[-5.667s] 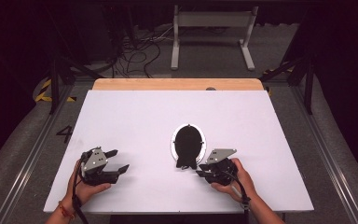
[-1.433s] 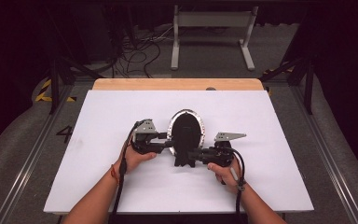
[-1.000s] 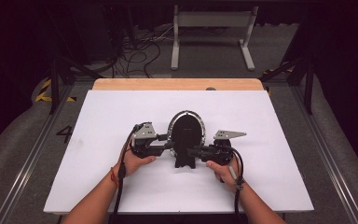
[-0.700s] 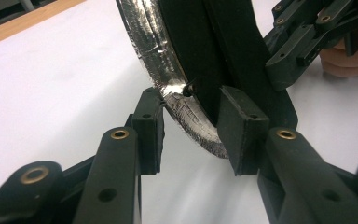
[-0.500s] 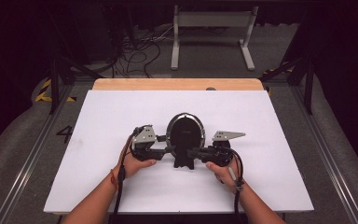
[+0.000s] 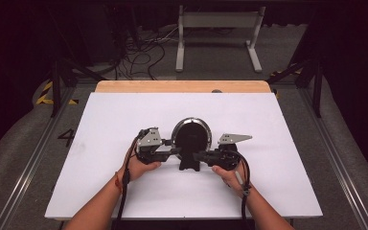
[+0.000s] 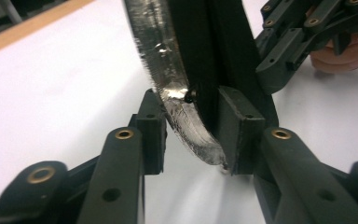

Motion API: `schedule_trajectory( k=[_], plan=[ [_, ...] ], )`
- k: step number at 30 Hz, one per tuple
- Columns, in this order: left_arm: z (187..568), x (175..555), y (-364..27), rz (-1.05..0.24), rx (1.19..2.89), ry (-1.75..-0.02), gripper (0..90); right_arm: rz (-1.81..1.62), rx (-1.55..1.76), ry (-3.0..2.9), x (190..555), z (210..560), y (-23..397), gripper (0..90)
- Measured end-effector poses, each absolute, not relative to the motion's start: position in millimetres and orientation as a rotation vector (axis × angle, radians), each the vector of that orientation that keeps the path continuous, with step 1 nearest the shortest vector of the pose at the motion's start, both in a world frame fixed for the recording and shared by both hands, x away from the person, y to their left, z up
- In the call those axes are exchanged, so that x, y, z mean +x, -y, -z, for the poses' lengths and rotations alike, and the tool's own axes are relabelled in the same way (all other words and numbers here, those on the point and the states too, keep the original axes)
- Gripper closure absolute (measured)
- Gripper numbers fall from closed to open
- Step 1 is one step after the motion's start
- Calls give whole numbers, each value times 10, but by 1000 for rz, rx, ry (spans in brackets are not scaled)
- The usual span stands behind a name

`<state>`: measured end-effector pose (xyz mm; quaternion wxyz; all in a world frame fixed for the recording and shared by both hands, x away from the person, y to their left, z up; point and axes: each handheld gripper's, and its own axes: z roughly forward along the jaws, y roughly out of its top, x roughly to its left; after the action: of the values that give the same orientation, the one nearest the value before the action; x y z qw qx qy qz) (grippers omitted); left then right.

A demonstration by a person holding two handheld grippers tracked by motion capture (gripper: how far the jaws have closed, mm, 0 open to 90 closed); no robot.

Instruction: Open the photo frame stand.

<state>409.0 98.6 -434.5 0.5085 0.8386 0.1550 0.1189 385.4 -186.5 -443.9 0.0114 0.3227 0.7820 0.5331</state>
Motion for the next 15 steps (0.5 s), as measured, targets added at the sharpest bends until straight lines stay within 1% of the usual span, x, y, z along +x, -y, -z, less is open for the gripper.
schedule_trajectory(
  k=[2, 5, 10, 15],
  plan=[
    [4339, 4085, -985, -307, 2019, -375, 665, -1669, 1006, -2437, 3851, 4435, 1862, 797],
    [4339, 4083, -991, -355, 2005, -388, 699, -1660, 999, -2437, 3847, 4409, 1849, 794],
    [4339, 4062, -956, -426, 2009, -373, 698, -1654, 1002, -2435, 3845, 4396, 1859, 790],
    [4370, 4078, -971, -423, 1988, -374, 697, -1627, 995, -2434, 3845, 4375, 1854, 788]
  ],
)
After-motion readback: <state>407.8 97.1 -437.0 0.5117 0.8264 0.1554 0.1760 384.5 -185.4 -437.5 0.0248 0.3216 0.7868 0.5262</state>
